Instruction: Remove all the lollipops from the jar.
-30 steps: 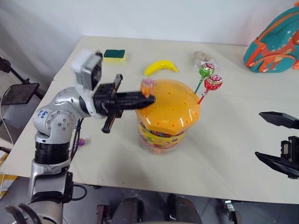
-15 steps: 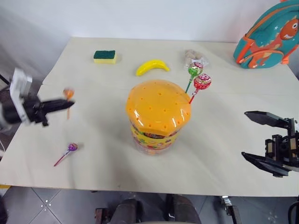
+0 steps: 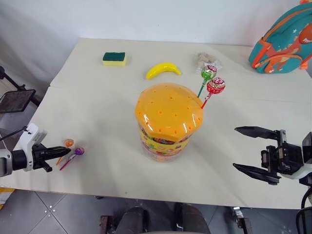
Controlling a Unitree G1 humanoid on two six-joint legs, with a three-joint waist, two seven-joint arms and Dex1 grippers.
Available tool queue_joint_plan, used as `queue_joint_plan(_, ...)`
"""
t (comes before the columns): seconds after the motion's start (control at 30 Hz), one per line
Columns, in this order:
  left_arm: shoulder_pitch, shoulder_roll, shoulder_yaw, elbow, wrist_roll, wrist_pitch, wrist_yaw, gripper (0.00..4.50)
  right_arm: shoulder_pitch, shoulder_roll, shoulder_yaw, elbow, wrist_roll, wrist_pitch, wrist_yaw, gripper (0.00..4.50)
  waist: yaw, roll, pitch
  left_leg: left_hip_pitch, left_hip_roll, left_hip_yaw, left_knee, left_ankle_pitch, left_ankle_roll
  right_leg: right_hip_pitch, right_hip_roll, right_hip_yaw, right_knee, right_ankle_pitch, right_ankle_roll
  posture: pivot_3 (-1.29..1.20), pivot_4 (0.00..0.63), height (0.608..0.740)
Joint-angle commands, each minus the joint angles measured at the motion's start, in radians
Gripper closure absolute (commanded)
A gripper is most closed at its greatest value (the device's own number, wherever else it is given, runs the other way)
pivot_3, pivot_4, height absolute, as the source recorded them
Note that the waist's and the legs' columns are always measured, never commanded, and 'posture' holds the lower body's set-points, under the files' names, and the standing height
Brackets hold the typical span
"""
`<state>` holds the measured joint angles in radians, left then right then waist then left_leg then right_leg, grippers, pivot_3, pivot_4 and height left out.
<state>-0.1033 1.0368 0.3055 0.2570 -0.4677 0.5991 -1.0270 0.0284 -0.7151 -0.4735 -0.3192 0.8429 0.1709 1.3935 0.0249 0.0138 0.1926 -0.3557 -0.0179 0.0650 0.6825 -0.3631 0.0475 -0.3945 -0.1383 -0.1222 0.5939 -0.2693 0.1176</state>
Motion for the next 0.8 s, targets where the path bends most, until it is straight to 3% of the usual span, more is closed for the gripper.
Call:
queue_joint_plan(0.03,0.026,-0.003,0.054,0.023,0.000,-0.018,-0.006,3.00,0.010,-0.010,-0.025,-0.009,0.001,-0.014,-0.015,0.00,-0.001,0.000,0.000,0.000,0.000,0.000,0.000,0.000,0.000,0.000,0.000,0.000,0.000,0.000,0.000,0.00,0.150,0.740)
queue_joint_plan(0.17,0.078,-0.010,0.166,0.060,-0.061,-0.130,-0.150,1.86,0.048,-0.036,-0.058,0.020,0.001,0.026,-0.046,0.00,-0.005,0.000,0.000,0.000,0.001,0.000,0.000,0.000,0.000,0.000,0.000,0.000,0.000,-0.001,-0.001,0.00,0.150,0.740)
queue_joint_plan(0.3,0.067,-0.057,0.328,0.150,-0.113,-0.317,-0.213,0.70,0.015,-0.034,-0.097,0.017,0.085,0.116,-0.180,0.00,-0.011,0.000,0.000,0.000,0.001,0.001,0.000,0.000,0.000,-0.001,0.000,0.000,-0.001,-0.001,-0.001,0.00,0.150,0.740)
queue_joint_plan(0.37,0.059,-0.065,0.366,0.143,-0.136,-0.337,-0.227,0.70,0.003,-0.040,-0.099,-0.004,0.110,0.153,-0.218,0.00,-0.012,0.000,0.000,0.000,0.002,0.001,0.000,-0.001,-0.001,-0.002,0.000,0.000,-0.001,-0.001,-0.001,0.00,0.150,0.740)
queue_joint_plan(0.57,0.021,-0.143,0.418,-0.155,-0.267,-0.278,-0.148,0.70,-0.088,-0.053,-0.060,-0.112,0.226,0.269,-0.336,0.00,-0.005,0.000,0.000,-0.001,0.001,0.000,0.000,-0.001,-0.001,-0.001,-0.002,0.000,-0.001,-0.001,-0.001,0.00,0.150,0.740)
queue_joint_plan(0.7,0.050,-0.212,0.408,-0.289,-0.298,-0.297,-0.131,0.09,-0.190,-0.053,0.009,-0.177,0.253,0.302,-0.391,0.00,-0.006,0.000,0.000,-0.001,0.001,0.000,0.000,0.000,0.000,-0.001,-0.001,0.000,-0.001,-0.001,-0.001,0.00,0.150,0.740)
queue_joint_plan(0.8,0.060,-0.217,0.391,-0.361,-0.355,-0.224,-0.128,0.09,-0.261,-0.058,0.058,-0.185,0.239,0.307,-0.395,0.00,-0.013,-0.001,0.000,-0.001,0.002,0.000,0.000,0.000,0.001,-0.001,0.001,0.000,-0.001,-0.001,-0.001,0.00,0.150,0.740)
